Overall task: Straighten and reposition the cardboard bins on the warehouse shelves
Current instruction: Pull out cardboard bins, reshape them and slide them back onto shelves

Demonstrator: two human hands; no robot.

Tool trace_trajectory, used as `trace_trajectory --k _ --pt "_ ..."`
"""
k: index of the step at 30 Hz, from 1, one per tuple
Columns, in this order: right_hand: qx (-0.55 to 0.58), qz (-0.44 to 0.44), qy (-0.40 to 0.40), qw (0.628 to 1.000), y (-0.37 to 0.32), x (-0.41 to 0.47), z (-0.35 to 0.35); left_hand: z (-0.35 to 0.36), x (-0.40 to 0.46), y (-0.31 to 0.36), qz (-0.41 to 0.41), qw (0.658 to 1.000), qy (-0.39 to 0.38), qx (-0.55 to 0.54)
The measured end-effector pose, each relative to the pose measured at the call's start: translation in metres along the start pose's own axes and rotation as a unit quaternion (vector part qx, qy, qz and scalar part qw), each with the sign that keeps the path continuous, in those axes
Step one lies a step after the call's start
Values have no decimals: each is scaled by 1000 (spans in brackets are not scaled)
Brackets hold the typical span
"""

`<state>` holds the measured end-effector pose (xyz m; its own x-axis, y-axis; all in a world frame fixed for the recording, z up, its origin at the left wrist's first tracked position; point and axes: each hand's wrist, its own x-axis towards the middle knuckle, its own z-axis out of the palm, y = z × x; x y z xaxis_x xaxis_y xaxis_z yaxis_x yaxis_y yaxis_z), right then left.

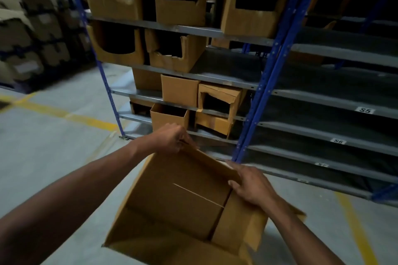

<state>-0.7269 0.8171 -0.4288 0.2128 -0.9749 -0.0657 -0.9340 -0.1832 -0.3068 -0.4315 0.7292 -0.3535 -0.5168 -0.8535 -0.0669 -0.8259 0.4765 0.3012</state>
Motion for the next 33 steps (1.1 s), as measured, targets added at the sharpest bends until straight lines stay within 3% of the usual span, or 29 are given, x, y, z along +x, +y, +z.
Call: trace_trajectory --k 3,6,11,15,18,20,22,24,28,33 --pt "-6 -8 -26 1000 -6 1 17 -7 -8 -8 19 1000 -19 12" --pt "1 29 6 1000 -10 6 33 -9 -9 -23 10 1000 9 -20" --pt "47 89 61 993 -16 26 42 21 -20 -52 -67 982 175 5" --pt "57 141 67 986 -1 48 34 110 -69 -54 -161 942 293 -37" --pt "63 167 91 980 8 59 22 182 -109 -47 -275 911 271 -147" --pt "77 180 106 975 12 65 15 212 -125 -39 -397 859 200 -254" --pt "106 184 119 970 12 72 4 228 -130 -33 -448 821 138 -326" --pt "134 184 122 966 10 77 -10 228 -127 -29 -430 809 134 -377" --pt "238 180 156 942 13 86 -29 194 -102 -22 -378 825 187 -376" --pt "463 126 141 866 31 72 -37 130 -60 -14 -335 832 224 -381"
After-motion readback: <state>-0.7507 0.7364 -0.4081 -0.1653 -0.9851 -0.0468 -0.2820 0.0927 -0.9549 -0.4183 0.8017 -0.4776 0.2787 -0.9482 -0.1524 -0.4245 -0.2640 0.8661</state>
